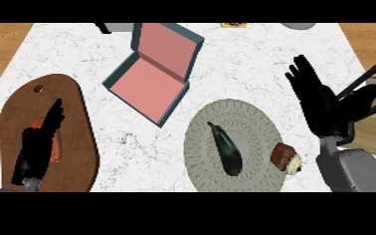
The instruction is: Pick the cupcake from the placemat and place it in the tiered shelf
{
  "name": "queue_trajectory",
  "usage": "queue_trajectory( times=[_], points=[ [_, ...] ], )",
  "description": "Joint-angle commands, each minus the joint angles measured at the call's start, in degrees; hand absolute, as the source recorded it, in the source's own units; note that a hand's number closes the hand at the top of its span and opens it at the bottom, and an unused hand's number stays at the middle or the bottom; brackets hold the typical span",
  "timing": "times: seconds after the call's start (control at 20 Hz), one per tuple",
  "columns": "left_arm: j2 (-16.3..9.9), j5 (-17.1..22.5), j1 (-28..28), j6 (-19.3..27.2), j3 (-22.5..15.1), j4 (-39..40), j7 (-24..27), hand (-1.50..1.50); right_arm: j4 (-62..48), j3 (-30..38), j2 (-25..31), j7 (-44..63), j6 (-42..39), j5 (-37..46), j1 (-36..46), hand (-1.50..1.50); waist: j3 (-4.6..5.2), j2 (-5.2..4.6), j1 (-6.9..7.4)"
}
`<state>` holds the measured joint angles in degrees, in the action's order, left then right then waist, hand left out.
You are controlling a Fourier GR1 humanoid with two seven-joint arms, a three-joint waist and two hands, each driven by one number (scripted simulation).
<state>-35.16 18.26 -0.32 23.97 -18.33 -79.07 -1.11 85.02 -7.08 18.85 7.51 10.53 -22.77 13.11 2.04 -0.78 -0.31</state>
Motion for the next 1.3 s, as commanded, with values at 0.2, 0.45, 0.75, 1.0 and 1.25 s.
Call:
queue_trajectory(
  times=[0.2,0.45,0.75,1.0,1.25],
  points=[
    [5.1,7.6,3.4,-1.0,2.8,1.3,-2.8,0.00,3.6,17.4,-7.5,-28.6,-0.3,-9.5,-11.9,1.50,-3.03,1.75,-7.35],
    [6.5,11.7,2.9,-5.5,2.8,-0.8,-4.6,0.00,-11.0,22.2,-12.5,-35.7,-11.2,-17.2,-21.1,1.50,-3.00,0.06,-4.35],
    [6.0,12.4,2.4,-8.1,2.2,-1.2,-6.6,0.00,-20.8,24.7,-10.8,-54.5,-34.7,-16.9,-25.6,-1.50,-2.70,0.50,-1.71],
    [6.2,12.5,0.2,-8.4,2.3,-1.1,-8.4,0.00,-27.4,23.7,-6.1,-65.9,-48.9,-10.1,-29.3,-1.50,-2.56,0.61,-0.85],
    [7.9,11.2,-2.1,-8.7,2.1,2.6,-7.6,0.00,-26.1,22.1,-1.9,-70.2,-50.8,-2.9,-32.5,-1.50,-2.24,0.73,-1.04]
  ],
)
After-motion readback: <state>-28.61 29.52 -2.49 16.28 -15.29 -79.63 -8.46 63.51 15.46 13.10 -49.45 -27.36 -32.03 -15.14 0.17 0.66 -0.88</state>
